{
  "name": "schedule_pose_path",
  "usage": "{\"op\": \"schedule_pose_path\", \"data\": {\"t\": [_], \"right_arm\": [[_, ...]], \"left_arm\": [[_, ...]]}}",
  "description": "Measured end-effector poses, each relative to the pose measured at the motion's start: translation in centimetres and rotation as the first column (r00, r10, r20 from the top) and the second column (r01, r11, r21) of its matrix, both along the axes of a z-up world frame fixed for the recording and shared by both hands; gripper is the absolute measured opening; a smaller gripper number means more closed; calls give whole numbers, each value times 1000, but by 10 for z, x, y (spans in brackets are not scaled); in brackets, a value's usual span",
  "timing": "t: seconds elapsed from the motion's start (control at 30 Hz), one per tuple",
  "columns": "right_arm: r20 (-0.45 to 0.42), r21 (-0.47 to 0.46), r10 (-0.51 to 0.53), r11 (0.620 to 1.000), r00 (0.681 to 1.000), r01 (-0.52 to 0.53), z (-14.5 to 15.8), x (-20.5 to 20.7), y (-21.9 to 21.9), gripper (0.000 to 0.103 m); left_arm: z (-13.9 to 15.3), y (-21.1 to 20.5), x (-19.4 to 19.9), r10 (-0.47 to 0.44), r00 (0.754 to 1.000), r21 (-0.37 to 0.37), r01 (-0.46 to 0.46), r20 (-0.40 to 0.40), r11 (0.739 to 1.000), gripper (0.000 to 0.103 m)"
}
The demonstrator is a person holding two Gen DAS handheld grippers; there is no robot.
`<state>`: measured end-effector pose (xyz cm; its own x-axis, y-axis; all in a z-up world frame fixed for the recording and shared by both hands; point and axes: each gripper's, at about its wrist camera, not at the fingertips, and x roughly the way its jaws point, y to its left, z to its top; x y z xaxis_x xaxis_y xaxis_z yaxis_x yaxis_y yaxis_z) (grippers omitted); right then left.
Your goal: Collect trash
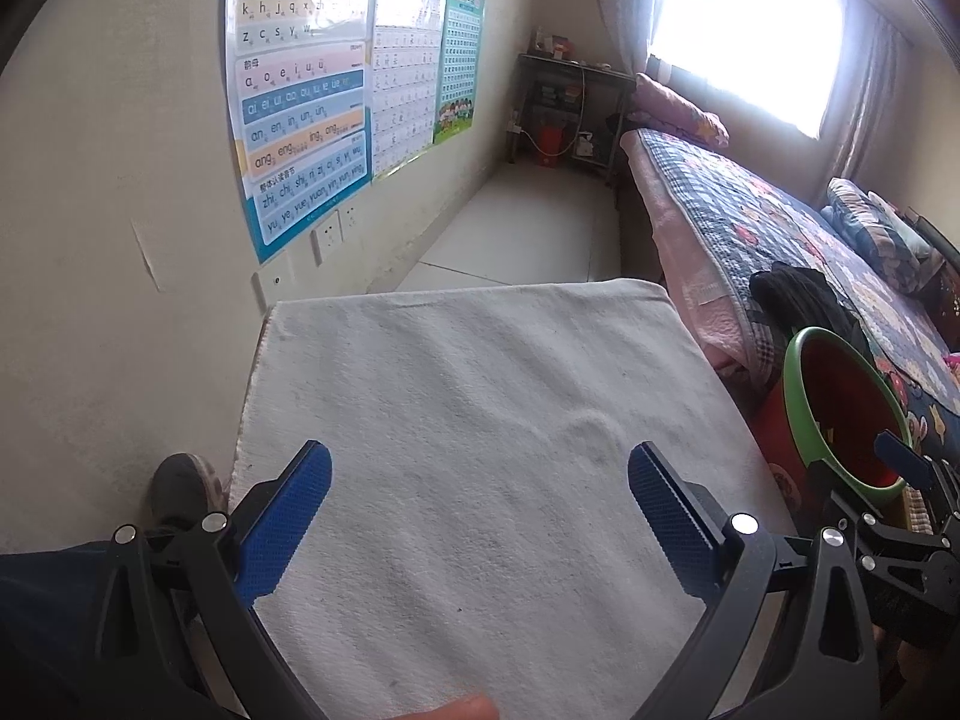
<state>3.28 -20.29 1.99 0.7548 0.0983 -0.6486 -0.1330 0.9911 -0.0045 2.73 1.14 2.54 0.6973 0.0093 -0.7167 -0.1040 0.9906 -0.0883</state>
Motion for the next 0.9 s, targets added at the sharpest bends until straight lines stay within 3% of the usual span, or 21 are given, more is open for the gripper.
{"op": "schedule_pose_path", "data": {"t": [0.9], "right_arm": [[-9,-22,48,999,999,-48,-4,2,13,98]], "left_arm": [[-5,5,-4,31,999,-24,-31,-21,999,95]]}}
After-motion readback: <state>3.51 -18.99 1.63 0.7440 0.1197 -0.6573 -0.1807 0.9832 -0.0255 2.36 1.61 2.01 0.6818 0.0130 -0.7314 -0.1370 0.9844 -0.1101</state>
